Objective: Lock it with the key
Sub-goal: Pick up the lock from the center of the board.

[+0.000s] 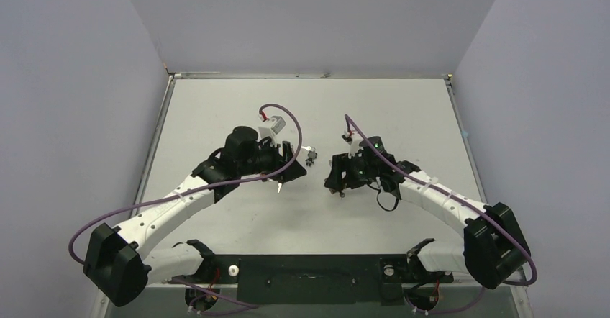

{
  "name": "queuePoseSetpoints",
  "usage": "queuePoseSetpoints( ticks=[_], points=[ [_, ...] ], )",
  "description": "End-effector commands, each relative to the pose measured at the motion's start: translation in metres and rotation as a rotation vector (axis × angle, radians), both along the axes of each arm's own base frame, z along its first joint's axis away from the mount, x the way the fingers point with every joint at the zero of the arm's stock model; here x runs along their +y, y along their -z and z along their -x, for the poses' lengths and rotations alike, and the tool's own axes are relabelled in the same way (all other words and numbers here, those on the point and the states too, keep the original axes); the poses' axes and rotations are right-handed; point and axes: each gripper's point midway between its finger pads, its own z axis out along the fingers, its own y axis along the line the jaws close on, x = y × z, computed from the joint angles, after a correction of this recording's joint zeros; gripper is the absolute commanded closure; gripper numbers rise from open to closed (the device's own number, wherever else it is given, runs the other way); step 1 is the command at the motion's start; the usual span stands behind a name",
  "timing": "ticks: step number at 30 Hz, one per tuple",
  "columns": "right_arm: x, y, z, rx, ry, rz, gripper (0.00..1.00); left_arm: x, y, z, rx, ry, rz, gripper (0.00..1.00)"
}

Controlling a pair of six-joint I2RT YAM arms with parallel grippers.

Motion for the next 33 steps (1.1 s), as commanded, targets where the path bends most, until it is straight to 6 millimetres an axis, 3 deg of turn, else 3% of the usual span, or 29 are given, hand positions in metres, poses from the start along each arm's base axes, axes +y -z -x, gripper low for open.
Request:
queuePoseSetpoints(
  ticks=[1, 4, 8, 11, 12, 14, 21, 28, 33],
  points=[
    [0.024, -0.061, -0.009, -0.098, -0.048, -0.238, 0.91, -0.018, -0.043, -0.013, -0.174, 0.102, 0.065, 0.46],
    [0.03, -0.088, -0.002, -0.112, -0.084, -0.318, 0.91, -0.02, -0.065, -0.019, -0.247, 0.148, 0.109, 0.46],
    [0.034, -0.123, 0.01, -0.13, -0.138, -0.412, 0.91, -0.018, -0.118, -0.018, -0.387, 0.256, 0.199, 0.46],
    [0.035, -0.149, 0.021, -0.15, -0.169, -0.471, 0.91, -0.009, -0.148, -0.023, -0.456, 0.309, 0.255, 0.46],
    [0.036, -0.155, 0.024, -0.151, -0.185, -0.488, 0.91, -0.01, -0.158, -0.016, -0.469, 0.359, 0.284, 0.46],
    [0.037, -0.168, 0.03, -0.156, -0.207, -0.522, 0.91, -0.01, -0.168, -0.015, -0.496, 0.409, 0.311, 0.46],
    [0.04, -0.217, 0.05, -0.185, -0.269, -0.643, 0.91, -0.018, -0.182, -0.006, -0.518, 0.565, 0.368, 0.46],
    [0.04, -0.267, 0.065, -0.246, -0.315, -0.758, 0.91, -0.019, -0.182, 0.009, -0.482, 0.673, 0.432, 0.44],
    [0.041, -0.282, 0.071, -0.255, -0.335, -0.792, 0.91, -0.02, -0.182, 0.011, -0.471, 0.704, 0.462, 0.44]
  ],
)
